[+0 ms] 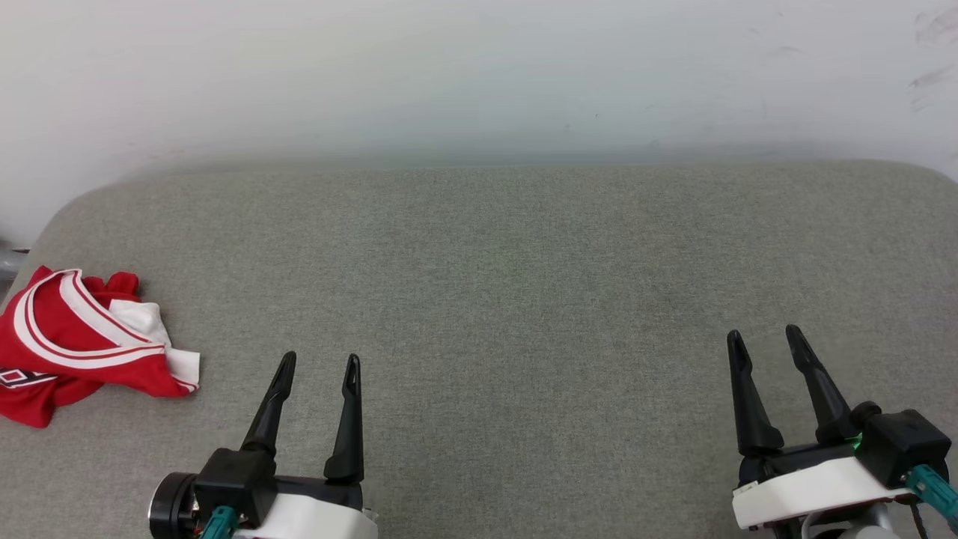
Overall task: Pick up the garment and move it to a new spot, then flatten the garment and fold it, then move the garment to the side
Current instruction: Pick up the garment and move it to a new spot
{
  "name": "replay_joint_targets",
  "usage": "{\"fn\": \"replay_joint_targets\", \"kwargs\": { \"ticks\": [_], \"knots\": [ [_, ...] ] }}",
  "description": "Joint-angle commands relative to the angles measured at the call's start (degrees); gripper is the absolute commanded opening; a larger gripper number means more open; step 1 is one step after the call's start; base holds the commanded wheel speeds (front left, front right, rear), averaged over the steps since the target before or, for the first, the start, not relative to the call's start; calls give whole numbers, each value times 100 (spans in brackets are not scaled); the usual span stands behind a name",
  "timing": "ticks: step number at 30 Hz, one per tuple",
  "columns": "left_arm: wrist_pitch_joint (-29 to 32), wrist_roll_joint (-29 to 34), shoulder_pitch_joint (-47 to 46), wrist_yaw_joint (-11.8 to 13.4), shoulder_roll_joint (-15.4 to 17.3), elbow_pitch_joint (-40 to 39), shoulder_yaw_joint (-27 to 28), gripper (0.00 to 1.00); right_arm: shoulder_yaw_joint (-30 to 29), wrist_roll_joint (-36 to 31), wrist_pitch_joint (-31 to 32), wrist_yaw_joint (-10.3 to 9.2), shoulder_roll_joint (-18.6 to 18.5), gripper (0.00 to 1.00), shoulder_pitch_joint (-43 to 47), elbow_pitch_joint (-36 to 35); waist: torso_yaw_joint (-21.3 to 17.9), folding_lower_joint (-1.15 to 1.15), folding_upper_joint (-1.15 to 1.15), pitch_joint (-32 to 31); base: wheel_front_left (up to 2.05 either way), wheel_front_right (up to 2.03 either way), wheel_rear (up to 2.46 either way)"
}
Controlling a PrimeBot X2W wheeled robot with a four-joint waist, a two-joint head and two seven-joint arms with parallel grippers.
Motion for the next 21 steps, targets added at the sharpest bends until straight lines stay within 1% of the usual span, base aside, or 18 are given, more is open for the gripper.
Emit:
{"fn": "replay_joint_targets", "kwargs": {
  "ticks": [1, 7, 13, 17, 21],
  "knots": [
    [-46, 93, 83, -16, -11, 19, 37, 100, 23, -9, -55, -4, 7, 100, 59, 52, -2, 0, 0, 3, 0, 0, 0],
    [-106, 222, 78, 18, -16, 99, 2, 100, 60, -221, -114, -4, 8, 100, 34, 104, 2, 0, 0, 22, 0, 0, 0],
    [-95, 136, 33, 26, -16, 169, -37, 100, 52, -240, -105, -4, 8, 100, 30, 76, 45, 0, 0, 24, 0, 0, 0],
    [-93, 125, 1, 29, -17, 187, -21, 100, 66, -296, -104, -4, 8, 100, 63, 48, 175, 0, 0, 34, 0, 0, 0],
    [-93, 155, 2, 86, -16, 239, 28, 100, 117, -368, -104, -4, 8, 100, 87, 53, 406, 0, 0, 36, 0, 0, 0]
  ]
}}
